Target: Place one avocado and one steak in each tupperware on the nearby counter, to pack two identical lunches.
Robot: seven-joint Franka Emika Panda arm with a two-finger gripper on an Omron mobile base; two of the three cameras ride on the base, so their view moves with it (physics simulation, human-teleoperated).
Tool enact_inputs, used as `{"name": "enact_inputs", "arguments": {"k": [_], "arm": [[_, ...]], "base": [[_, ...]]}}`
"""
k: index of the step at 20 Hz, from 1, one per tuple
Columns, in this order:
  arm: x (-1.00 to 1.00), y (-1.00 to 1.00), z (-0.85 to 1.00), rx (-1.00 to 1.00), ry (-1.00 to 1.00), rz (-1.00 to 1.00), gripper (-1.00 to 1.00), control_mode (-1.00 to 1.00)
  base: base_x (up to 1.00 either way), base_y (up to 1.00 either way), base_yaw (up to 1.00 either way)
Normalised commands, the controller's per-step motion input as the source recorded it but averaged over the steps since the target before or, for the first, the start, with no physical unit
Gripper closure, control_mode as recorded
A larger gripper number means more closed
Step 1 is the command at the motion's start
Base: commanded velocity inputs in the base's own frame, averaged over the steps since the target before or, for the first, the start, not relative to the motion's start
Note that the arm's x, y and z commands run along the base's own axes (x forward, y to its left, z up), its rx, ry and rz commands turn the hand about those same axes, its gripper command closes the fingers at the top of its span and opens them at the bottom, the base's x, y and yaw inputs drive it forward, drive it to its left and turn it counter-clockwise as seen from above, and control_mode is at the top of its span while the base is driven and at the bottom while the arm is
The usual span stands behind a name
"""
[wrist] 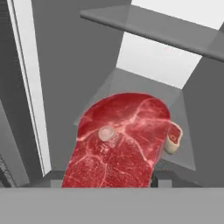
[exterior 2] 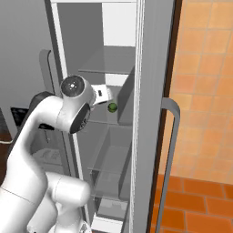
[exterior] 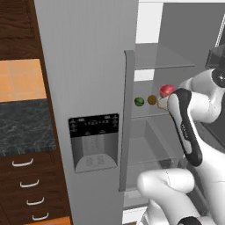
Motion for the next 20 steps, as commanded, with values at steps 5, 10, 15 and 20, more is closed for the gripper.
{"name": "enact_inputs", "arguments": {"k": [5,10,15,20], "arm": [[-1.00,-0.12,-0.83,-0.14,0.33,-0.05,1.00,-1.00],[-0.60,0.13,-0.45,-0.06,0.06,0.04,1.00,1.00],[0.00,0.00,0.00,0.00,0.00,0.00,1.00,1.00],[0.00,0.00,0.00,0.00,0.00,0.00,1.00,1.00]], "base": [[0.00,0.00,0.00],[-0.40,0.15,0.14],[-0.87,0.91,0.32],[-0.02,1.00,0.33]]}}
